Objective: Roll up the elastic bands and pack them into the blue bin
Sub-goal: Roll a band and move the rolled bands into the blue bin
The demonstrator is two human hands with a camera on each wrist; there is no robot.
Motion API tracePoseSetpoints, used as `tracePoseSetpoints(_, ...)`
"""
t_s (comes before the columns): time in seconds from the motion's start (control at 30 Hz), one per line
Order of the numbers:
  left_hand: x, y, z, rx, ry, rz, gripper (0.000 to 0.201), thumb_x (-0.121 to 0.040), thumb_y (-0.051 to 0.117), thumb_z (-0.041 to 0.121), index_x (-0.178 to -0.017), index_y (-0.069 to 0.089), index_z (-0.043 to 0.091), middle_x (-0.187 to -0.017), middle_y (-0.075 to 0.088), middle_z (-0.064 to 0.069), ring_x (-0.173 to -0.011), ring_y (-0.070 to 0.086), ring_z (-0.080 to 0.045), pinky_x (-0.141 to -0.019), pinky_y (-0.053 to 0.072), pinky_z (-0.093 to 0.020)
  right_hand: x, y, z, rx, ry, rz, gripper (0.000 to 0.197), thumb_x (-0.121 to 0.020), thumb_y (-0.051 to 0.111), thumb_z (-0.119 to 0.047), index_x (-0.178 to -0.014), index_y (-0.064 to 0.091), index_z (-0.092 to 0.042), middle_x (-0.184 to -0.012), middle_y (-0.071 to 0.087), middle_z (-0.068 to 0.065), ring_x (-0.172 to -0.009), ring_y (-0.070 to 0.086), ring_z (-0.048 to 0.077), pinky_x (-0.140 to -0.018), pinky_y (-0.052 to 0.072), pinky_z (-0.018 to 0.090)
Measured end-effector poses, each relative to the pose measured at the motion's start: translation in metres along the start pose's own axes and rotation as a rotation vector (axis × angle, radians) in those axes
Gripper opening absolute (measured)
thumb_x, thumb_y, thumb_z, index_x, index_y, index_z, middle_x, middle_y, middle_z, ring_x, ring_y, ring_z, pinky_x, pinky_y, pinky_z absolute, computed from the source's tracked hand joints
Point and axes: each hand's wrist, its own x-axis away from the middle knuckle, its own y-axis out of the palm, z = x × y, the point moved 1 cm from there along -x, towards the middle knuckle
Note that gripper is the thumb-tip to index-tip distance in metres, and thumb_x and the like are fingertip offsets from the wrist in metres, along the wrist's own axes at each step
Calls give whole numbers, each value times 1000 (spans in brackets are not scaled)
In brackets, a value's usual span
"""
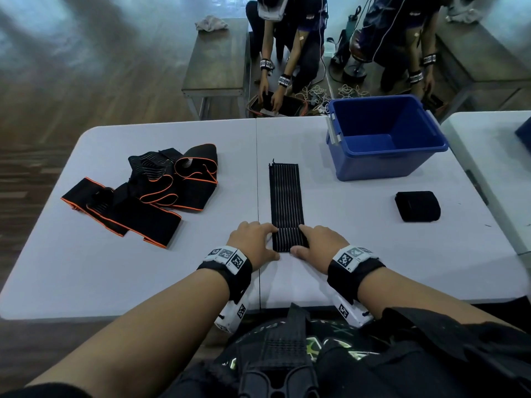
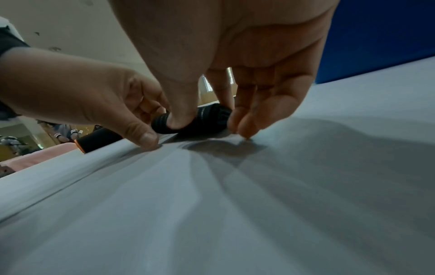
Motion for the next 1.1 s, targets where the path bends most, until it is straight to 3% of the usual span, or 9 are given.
tracePoseSetpoints(0.1, -4, 3, -2, 85, -27, 16, 54, -81, 78, 44, -130, 57, 42, -114, 65, 0, -112, 55, -22, -96, 51, -44, 2, -8, 3, -2, -14, -41, 55, -86, 69, -42, -133, 51, -22, -111, 67, 4, -100, 64, 24, -83, 52, 35)
tracePoseSetpoints(0.2, -8, 8, -6, 238, -72, 31, 42, -81, 76, 44, -120, 62, 45, -102, 68, 3, -92, 63, -18, -84, 56, -36, 3, -12, 4, -140, 16, -6, 47, -88, 69, -33, -132, 58, -20, -115, 68, 7, -106, 63, 25, -90, 50, 33)
tracePoseSetpoints(0.3, -10, 10, -8, 312, -82, 54, 31, -86, 73, 41, -117, 69, 39, -92, 65, 7, -86, 61, -15, -75, 47, -27, 1, -8, 5, -257, 47, 29, 31, -88, 68, -31, -118, 67, -23, -99, 69, 3, -96, 65, 23, -82, 50, 31)
tracePoseSetpoints(0.43, -10, 10, -6, 397, -110, 60, 18, -89, 70, 39, -103, 74, 28, -77, 62, 5, -81, 60, -17, -67, 43, -26, -4, 2, 10, -372, 126, 70, 16, -91, 67, -23, -105, 72, -19, -73, 60, -7, -71, 56, 14, -68, 43, 26)
tracePoseSetpoints(0.5, -10, 11, -6, 415, -123, 55, 16, -91, 69, 41, -96, 74, 27, -76, 62, 5, -79, 59, -16, -67, 42, -26, -5, 5, 12, -468, 170, 74, 12, -90, 66, -23, -96, 74, -17, -65, 59, -6, -62, 54, 14, -64, 47, 28)
tracePoseSetpoints(0.63, -9, 15, -3, 426, -136, 36, 27, -94, 63, 47, -78, 69, 25, -73, 65, 3, -73, 59, -16, -63, 42, -27, -4, 9, 16, -647, 261, 61, 23, -89, 66, -27, -75, 70, -9, -63, 62, 8, -56, 54, 22, -55, 46, 32)
tracePoseSetpoints(0.77, -8, 16, -2, 439, -165, -8, 44, -98, 56, 48, -73, 66, 14, -66, 61, -3, -64, 55, -20, -65, 46, -31, 0, 12, 16, -813, 303, 38, 33, -93, 67, -28, -75, 66, 0, -61, 62, 10, -52, 50, 22, -49, 44, 29)
tracePoseSetpoints(1.0, -3, 13, 6, 335, -226, -91, 53, -102, 49, 48, -62, 58, 14, -58, 53, 0, -59, 52, -20, -65, 43, -30, 3, 17, 14, -910, 393, -51, 32, -95, 66, -31, -74, 59, -8, -60, 61, 11, -46, 45, 20, -45, 39, 25)
tracePoseSetpoints(1.1, -3, 12, 7, 310, -215, -104, 53, -101, 50, 49, -70, 67, 10, -63, 59, -3, -65, 57, -22, -69, 47, -32, 4, 16, 13, -901, 426, -67, 33, -93, 67, -33, -73, 59, -8, -60, 63, 11, -48, 48, 21, -46, 40, 25)
